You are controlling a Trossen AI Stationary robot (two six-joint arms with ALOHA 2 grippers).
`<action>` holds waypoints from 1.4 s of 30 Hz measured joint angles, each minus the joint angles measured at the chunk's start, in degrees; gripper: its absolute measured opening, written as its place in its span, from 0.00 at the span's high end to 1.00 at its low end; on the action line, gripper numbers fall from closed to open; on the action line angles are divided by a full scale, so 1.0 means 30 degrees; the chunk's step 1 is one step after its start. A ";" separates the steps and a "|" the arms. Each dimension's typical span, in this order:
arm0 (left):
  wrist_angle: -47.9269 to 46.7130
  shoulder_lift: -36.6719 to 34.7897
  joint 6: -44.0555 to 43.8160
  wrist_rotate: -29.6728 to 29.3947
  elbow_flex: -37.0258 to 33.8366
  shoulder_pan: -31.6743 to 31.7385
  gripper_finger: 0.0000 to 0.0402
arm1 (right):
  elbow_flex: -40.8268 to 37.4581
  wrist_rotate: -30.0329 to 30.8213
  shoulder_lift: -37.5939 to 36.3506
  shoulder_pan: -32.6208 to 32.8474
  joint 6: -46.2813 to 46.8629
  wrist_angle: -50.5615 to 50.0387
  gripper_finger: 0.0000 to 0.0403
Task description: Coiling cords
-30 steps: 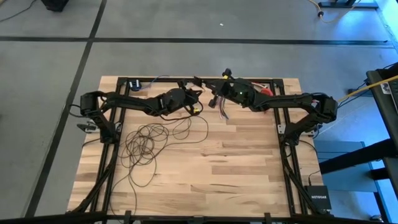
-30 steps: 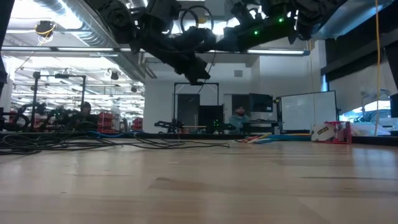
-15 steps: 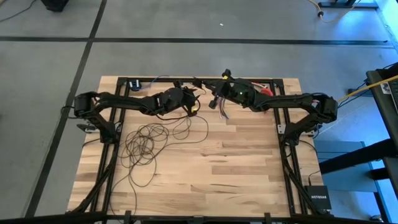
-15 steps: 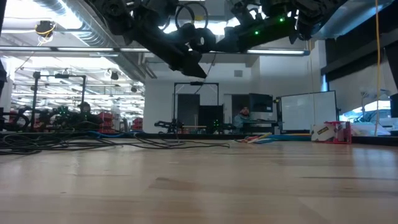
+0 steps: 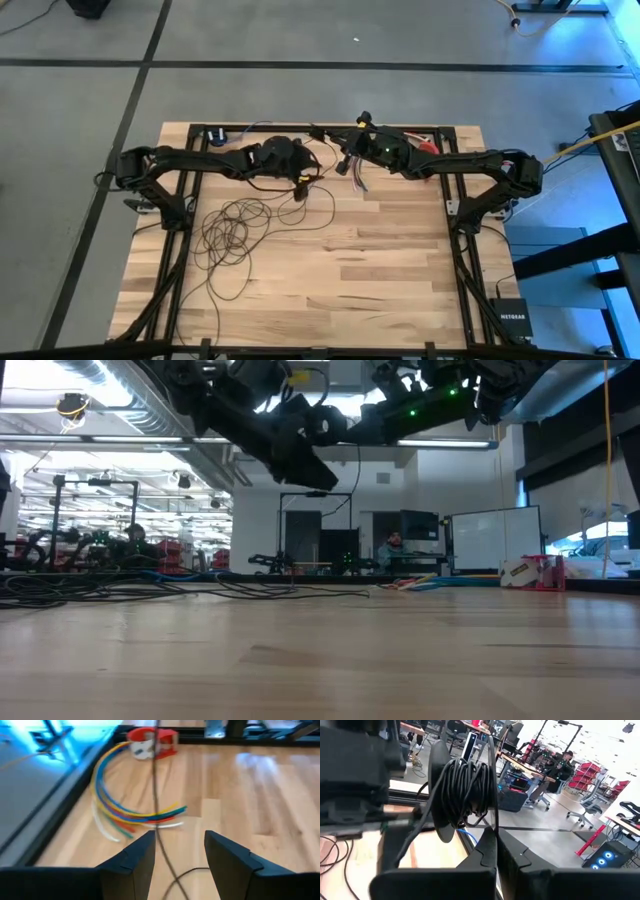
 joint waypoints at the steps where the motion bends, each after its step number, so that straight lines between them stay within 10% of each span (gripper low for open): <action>1: 0.0225 0.0251 -0.0134 0.0231 -0.0003 -0.0105 0.59 | 0.0000 0.0000 0.0000 0.0000 -0.0007 -0.0015 1.00; 28: 0.2360 0.1871 0.0162 -0.2428 -0.0047 -0.0391 0.79 | -0.0009 0.0022 0.0015 -0.0007 -0.0087 -0.0024 1.00; 42: 0.2059 0.1703 0.0369 -0.2600 -0.0025 -0.0760 0.70 | -0.0026 0.0007 0.0022 -0.0007 -0.0095 -0.0029 1.00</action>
